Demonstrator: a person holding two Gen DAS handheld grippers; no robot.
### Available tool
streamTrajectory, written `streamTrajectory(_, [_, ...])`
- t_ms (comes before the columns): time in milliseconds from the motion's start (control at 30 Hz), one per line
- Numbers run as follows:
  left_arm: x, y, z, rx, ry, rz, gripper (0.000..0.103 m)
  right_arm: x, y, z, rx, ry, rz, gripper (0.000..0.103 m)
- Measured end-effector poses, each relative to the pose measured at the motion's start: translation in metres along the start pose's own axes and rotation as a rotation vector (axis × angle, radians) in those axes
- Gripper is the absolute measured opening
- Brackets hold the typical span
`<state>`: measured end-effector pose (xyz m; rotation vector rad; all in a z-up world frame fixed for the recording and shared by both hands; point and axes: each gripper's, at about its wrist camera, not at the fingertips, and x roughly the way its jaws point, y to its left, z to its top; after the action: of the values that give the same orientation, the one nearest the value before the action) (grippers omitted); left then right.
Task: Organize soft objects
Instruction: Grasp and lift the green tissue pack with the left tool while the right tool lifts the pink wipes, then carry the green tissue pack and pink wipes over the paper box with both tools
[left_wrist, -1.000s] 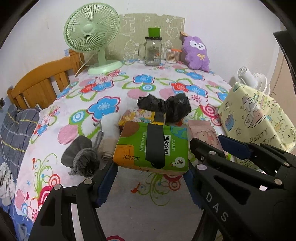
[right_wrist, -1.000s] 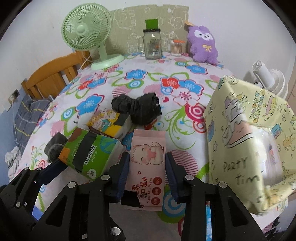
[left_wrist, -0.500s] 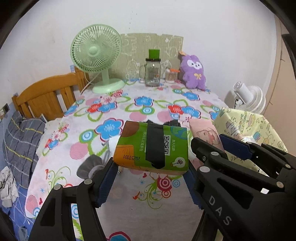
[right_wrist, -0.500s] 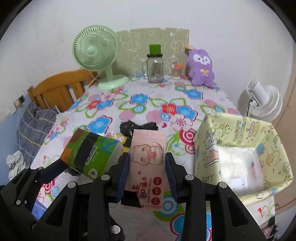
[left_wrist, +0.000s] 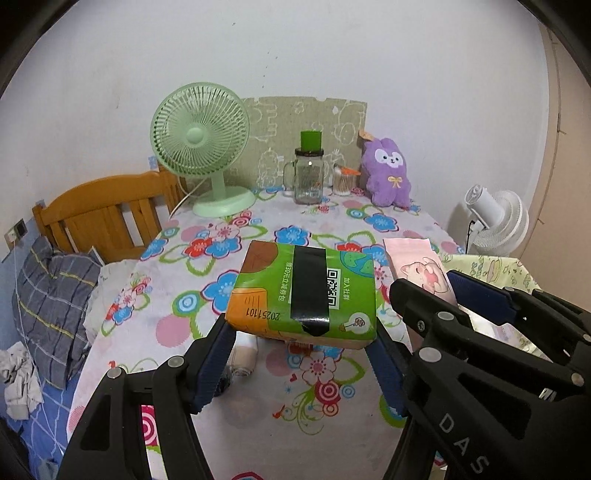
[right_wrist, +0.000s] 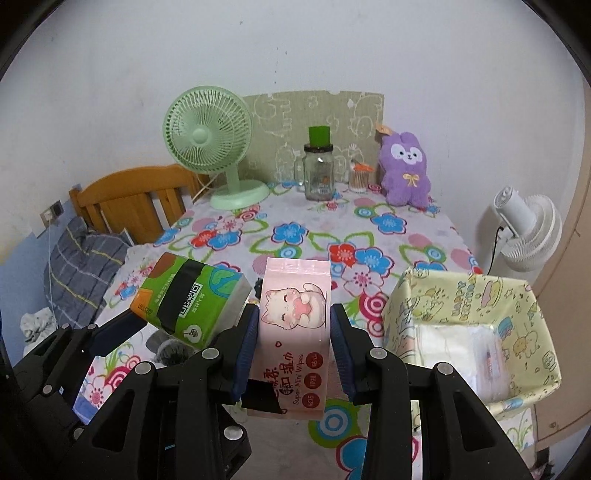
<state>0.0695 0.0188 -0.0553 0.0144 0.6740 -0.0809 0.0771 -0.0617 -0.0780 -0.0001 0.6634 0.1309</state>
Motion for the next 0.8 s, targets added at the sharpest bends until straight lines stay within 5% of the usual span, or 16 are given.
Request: streamTrajectory(800, [-0.003,-0.057,0.026,0.045,-0.060,-0.039,0.072,-0.024,-0.056,0.021,0.026,-0.075,-0.023,0.042])
